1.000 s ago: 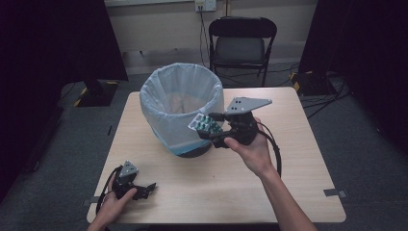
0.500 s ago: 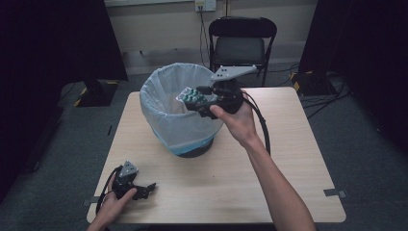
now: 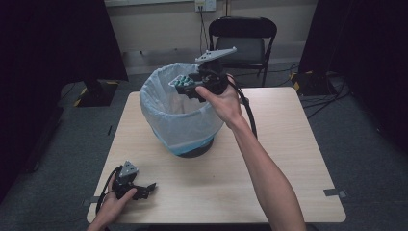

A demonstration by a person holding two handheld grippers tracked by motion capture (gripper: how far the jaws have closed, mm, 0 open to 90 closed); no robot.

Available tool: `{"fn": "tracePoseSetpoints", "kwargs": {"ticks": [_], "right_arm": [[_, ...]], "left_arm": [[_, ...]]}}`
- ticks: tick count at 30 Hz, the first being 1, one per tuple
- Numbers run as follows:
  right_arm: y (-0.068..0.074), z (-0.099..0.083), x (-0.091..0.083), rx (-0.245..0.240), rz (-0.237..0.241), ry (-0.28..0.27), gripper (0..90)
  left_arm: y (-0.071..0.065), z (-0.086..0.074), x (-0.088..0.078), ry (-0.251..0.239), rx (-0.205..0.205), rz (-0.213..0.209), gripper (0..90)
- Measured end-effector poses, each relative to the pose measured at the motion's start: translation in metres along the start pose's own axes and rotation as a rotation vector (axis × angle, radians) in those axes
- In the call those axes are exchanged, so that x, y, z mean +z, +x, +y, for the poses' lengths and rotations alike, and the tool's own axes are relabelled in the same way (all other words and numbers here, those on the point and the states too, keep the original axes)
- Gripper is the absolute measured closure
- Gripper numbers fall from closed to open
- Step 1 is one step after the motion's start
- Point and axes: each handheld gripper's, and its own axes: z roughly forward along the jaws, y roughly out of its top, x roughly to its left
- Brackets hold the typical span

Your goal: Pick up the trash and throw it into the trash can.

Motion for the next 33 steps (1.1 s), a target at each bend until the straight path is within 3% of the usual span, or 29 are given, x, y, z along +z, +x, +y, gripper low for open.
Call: {"fn": "tracePoseSetpoints", "kwargs": {"ticks": [5, 13, 20, 25, 29, 33], "right_arm": [[-0.010, -0.002, 0.012, 0.009, 0.007, 0.025, 33.5], [-0.015, -0.005, 0.014, 0.020, -0.034, 0.032, 20.9], [-0.012, -0.007, 0.000, 0.027, -0.033, -0.016, 24.1], [-0.009, -0.015, -0.010, 0.008, -0.072, -0.034, 28.1], [-0.008, -0.019, -0.023, 0.006, -0.084, -0.053, 26.5], [-0.004, -0.026, -0.034, 0.004, -0.099, -0.046, 19.5]], "left_arm": [[-0.001, 0.000, 0.000, -0.004, -0.011, -0.001, 0.0], [-0.001, 0.000, 0.000, -0.006, -0.011, -0.002, 0.0], [0.000, 0.000, 0.000, 0.000, 0.000, -0.001, 0.0], [0.000, 0.000, 0.000, 0.000, 0.000, -0.002, 0.0], [0.000, 0.000, 0.000, 0.001, -0.001, -0.002, 0.0], [0.000, 0.000, 0.000, 0.000, 0.000, -0.002, 0.0]]}}
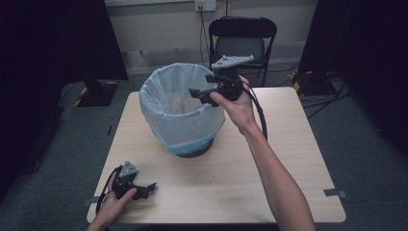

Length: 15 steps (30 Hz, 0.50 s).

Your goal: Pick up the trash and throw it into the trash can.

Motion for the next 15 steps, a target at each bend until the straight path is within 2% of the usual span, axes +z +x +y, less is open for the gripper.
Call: {"fn": "tracePoseSetpoints", "kwargs": {"ticks": [4, 8, 12, 15], "right_arm": [[0.003, -0.011, -0.007, 0.007, -0.002, -0.003, 16.7], [0.009, -0.020, -0.020, 0.007, -0.004, -0.029, 15.1], [0.012, -0.033, -0.029, 0.002, -0.015, -0.007, 15.9], [0.014, -0.041, -0.037, 0.010, -0.019, -0.014, 15.8]], "left_arm": [[0.000, 0.000, 0.000, 0.001, -0.001, 0.000, 0.0], [0.000, 0.000, 0.000, 0.000, 0.000, 0.000, 0.0], [0.000, 0.000, 0.000, 0.000, 0.000, 0.000, 0.0], [0.000, 0.000, 0.000, 0.000, 0.000, 0.000, 0.0]]}}
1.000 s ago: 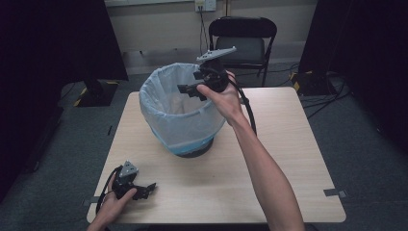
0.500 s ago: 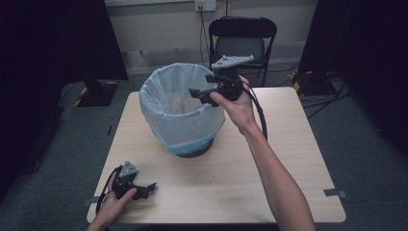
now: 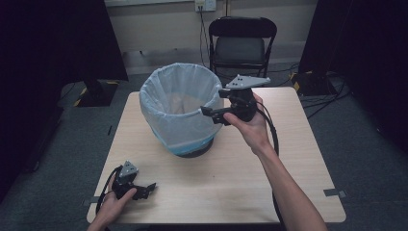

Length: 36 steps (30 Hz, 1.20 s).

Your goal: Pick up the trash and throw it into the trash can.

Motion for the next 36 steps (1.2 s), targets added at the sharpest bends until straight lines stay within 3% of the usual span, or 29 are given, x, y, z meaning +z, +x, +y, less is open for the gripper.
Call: {"fn": "tracePoseSetpoints", "kwargs": {"ticks": [7, 13, 29, 30, 33, 36], "right_arm": [[0.003, -0.024, -0.015, 0.001, -0.027, 0.029, 14.8], [-0.003, -0.050, -0.034, 0.045, -0.061, 0.023, 14.8], [-0.015, -0.136, -0.059, 0.132, -0.194, 0.131, 15.0], [-0.017, -0.149, -0.060, 0.154, -0.219, 0.171, 15.0], [-0.022, -0.162, -0.064, 0.194, -0.218, 0.187, 15.0], [-0.026, -0.177, -0.070, 0.216, -0.245, 0.193, 15.0]], "left_arm": [[0.000, 0.000, 0.000, -0.001, 0.001, 0.000, 0.0], [0.000, 0.000, 0.000, 0.000, 0.001, 0.000, 0.0], [0.000, 0.000, 0.000, 0.000, 0.000, 0.001, 0.0], [0.000, 0.000, 0.000, -0.001, 0.000, 0.000, 0.0], [0.000, 0.000, 0.000, 0.000, 0.000, 0.001, 0.0], [0.000, 0.000, 0.000, -0.001, -0.001, 0.001, 0.0]]}}
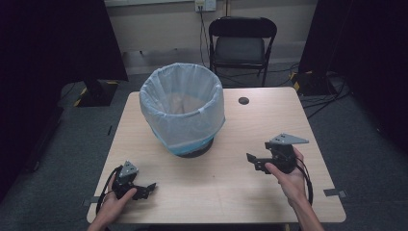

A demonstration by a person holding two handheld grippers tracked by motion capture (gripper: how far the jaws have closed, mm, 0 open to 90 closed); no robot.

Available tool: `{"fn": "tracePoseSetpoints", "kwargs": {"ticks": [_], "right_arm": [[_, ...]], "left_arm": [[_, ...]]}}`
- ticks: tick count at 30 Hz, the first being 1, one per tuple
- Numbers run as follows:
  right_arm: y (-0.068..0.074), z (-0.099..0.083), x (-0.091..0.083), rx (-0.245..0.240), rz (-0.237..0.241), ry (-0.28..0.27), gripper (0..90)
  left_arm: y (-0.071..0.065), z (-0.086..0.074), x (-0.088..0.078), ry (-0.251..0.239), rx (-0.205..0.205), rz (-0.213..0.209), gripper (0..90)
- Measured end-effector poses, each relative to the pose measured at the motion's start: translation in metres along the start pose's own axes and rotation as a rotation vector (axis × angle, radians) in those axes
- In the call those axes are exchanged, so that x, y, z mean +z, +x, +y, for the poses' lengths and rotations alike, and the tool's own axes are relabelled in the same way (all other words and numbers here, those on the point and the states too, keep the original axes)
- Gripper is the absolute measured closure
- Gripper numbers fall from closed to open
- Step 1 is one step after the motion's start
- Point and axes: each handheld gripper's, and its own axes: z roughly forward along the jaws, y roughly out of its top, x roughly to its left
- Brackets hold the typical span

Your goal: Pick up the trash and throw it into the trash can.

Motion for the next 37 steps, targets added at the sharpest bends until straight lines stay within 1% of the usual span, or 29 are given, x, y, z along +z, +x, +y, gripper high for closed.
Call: {"fn": "tracePoseSetpoints", "kwargs": {"ticks": [2, 4, 5, 6, 7, 8, 9, 11, 13, 14, 15, 18, 19, 23, 25, 28, 30, 31, 33, 37], "right_arm": [[-0.005, -0.010, -0.001, 0.016, -0.019, 0.006, 14.8], [-0.009, -0.019, 0.000, 0.017, -0.041, 0.021, 14.8], [-0.011, -0.022, 0.001, 0.015, -0.045, 0.024, 14.8], [-0.015, -0.030, 0.003, 0.032, -0.052, 0.037, 14.8], [-0.015, -0.030, 0.003, 0.032, -0.052, 0.037, 14.8], [-0.016, -0.034, 0.004, 0.035, -0.060, 0.043, 14.8], [-0.020, -0.042, 0.007, 0.041, -0.079, 0.057, 14.7], [-0.021, -0.044, 0.008, 0.044, -0.085, 0.065, 14.5], [-0.023, -0.051, 0.012, 0.049, -0.108, 0.086, 14.4], [-0.023, -0.054, 0.013, 0.042, -0.116, 0.105, 14.7], [-0.024, -0.058, 0.015, 0.029, -0.136, 0.123, 14.9], [-0.026, -0.064, 0.019, 0.035, -0.148, 0.124, 14.9], [-0.026, -0.066, 0.020, 0.033, -0.165, 0.131, 14.9], [-0.027, -0.071, 0.022, 0.029, -0.194, 0.144, 14.7], [-0.026, -0.074, 0.024, 0.030, -0.190, 0.154, 14.7], [-0.027, -0.079, 0.027, 0.026, -0.208, 0.171, 13.7], [-0.026, -0.080, 0.027, 0.024, -0.222, 0.168, 13.9], [-0.026, -0.080, 0.028, 0.024, -0.241, 0.165, 13.5], [-0.026, -0.081, 0.029, 0.025, -0.248, 0.157, 12.3], [-0.026, -0.081, 0.029, 0.022, -0.249, 0.158, 12.2]], "left_arm": [[0.000, 0.000, 0.000, 0.000, 0.000, 0.000, 0.0], [0.000, 0.000, 0.000, 0.000, -0.001, 0.001, 0.0], [0.000, 0.000, 0.000, -0.001, -0.002, 0.002, 0.0], [0.000, 0.000, 0.000, 0.000, -0.003, 0.003, 0.0], [-0.001, 0.000, 0.000, 0.001, -0.003, 0.005, 0.0], [0.000, 0.000, 0.000, 0.001, -0.003, 0.004, 0.0], [-0.001, 0.000, 0.000, 0.000, -0.004, 0.004, 0.0], [0.000, 0.000, 0.000, 0.001, -0.003, 0.005, 0.0], [0.000, 0.000, 0.000, 0.000, -0.004, 0.004, 0.0], [-0.001, 0.000, 0.000, 0.001, -0.004, 0.005, 0.0], [0.000, 0.000, 0.000, -0.001, -0.004, 0.004, 0.0], [-0.001, 0.000, 0.000, 0.002, -0.003, 0.005, 0.0], [-0.001, 0.000, 0.000, 0.002, -0.003, 0.006, 0.0], [-0.001, 0.000, 0.000, 0.002, -0.003, 0.005, 0.0], [0.000, 0.000, 0.000, 0.002, -0.002, 0.005, 0.0], [0.000, 0.000, 0.000, 0.002, -0.003, 0.006, 0.0], [0.000, 0.000, 0.000, 0.003, -0.001, 0.007, 0.0], [0.000, 0.000, 0.000, 0.002, -0.001, 0.007, 0.0], [0.000, 0.000, 0.000, 0.002, -0.001, 0.006, 0.0], [0.000, 0.000, 0.000, 0.003, -0.001, 0.007, 0.0]]}}
